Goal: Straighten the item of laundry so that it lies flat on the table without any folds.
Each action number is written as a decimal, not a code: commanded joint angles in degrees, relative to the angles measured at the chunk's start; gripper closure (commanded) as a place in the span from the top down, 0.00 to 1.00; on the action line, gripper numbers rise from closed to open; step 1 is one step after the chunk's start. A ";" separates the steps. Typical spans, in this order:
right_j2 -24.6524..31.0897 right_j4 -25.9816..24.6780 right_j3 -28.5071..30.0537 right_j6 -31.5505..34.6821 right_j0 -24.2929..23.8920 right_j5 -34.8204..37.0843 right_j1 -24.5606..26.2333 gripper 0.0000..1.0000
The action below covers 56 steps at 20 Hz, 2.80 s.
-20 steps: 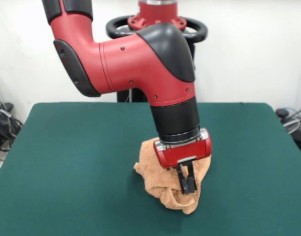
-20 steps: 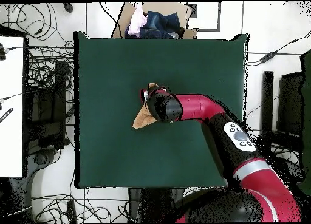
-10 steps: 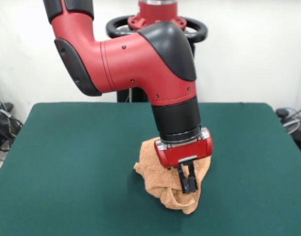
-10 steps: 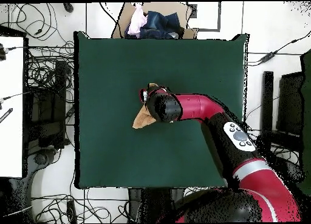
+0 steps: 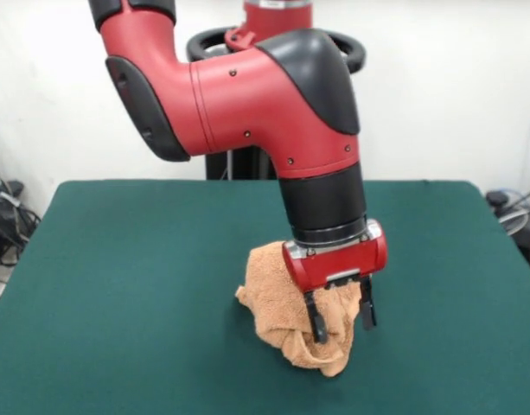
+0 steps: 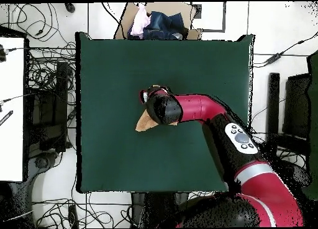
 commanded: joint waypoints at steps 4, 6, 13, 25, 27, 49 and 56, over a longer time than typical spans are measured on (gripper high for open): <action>-6.49 -4.82 -0.95 -1.52 4.70 9.67 -1.63 1.00; -8.91 -6.00 -3.97 -3.43 7.55 14.94 -2.23 1.00; -12.56 -8.62 -5.53 -2.45 9.43 17.60 -1.26 1.00; -11.72 -7.97 -8.46 -2.64 8.17 22.68 1.94 1.00; -11.81 -7.89 -8.11 -2.02 8.42 22.02 1.72 1.00; -10.92 -7.50 -8.66 2.40 8.79 9.54 10.04 1.00; -10.44 -6.56 -6.24 2.26 7.39 6.64 9.83 0.00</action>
